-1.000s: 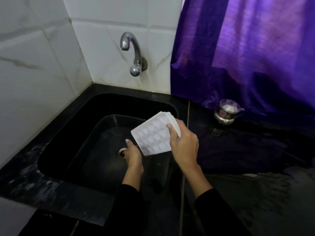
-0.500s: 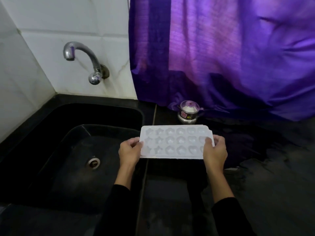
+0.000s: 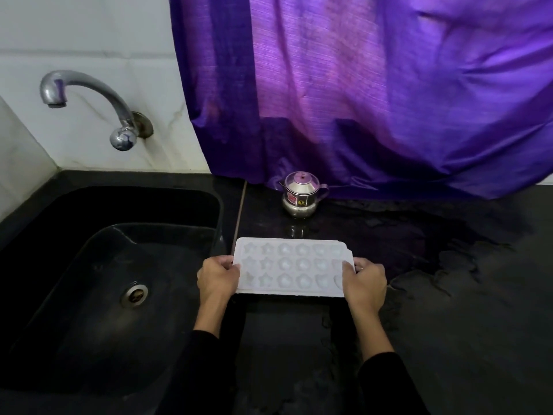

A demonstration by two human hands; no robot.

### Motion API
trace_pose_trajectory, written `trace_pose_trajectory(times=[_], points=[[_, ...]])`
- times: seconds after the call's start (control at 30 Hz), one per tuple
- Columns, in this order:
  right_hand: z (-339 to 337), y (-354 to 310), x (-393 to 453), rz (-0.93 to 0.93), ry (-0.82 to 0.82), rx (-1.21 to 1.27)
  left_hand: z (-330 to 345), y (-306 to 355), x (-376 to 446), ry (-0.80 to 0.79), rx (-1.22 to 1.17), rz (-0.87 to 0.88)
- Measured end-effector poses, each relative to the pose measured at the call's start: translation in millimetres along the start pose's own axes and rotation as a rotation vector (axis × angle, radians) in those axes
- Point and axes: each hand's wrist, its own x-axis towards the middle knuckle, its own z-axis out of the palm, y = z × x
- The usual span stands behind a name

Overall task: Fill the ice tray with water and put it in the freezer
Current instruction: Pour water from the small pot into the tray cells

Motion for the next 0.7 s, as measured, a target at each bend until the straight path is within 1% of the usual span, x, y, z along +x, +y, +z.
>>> trace_pose_trajectory(times=[0.1,0.17,0.27,0.33,0.37,0.43,0.5,0.6,0.7], points=[[1.3,-0.7,4.4,0.021,-0.027,-0.098,1.2,2.3,4.7,0.01,0.056,-0.042],[-3.5,-9.3,8.1,-0.006,-0.023,-0.119,-0.3,6.3,5.8,0.003,0.113,-0.048],[-10.5,-34.7,16.7,-0.166,-0.003,0.004,-0.2,16.5,5.2,0.045,0.177,0.047],[-5.9,-55.7,29.5,-0.255,-0.073,0.143,6.1,27.1,7.1,0.064,0.159,0.15],[-1.1,-66.5,37.5,-0.266,-0.13,0.206,11.1,34.6,8.0,0.055,0.138,0.191],[11.7,-85.7,56.0,-0.238,-0.231,0.305,23.3,53.7,8.9,0.014,0.09,0.245],[23.3,-102.8,73.1,-0.182,-0.305,0.349,36.2,72.4,9.1,-0.038,0.087,0.304],[38.2,-114.8,93.4,-0.14,-0.371,0.35,53.9,90.4,10.4,-0.117,0.074,0.349],[46.2,-112.3,106.8,-0.108,-0.425,0.398,65.0,97.8,11.2,-0.172,0.078,0.365]])
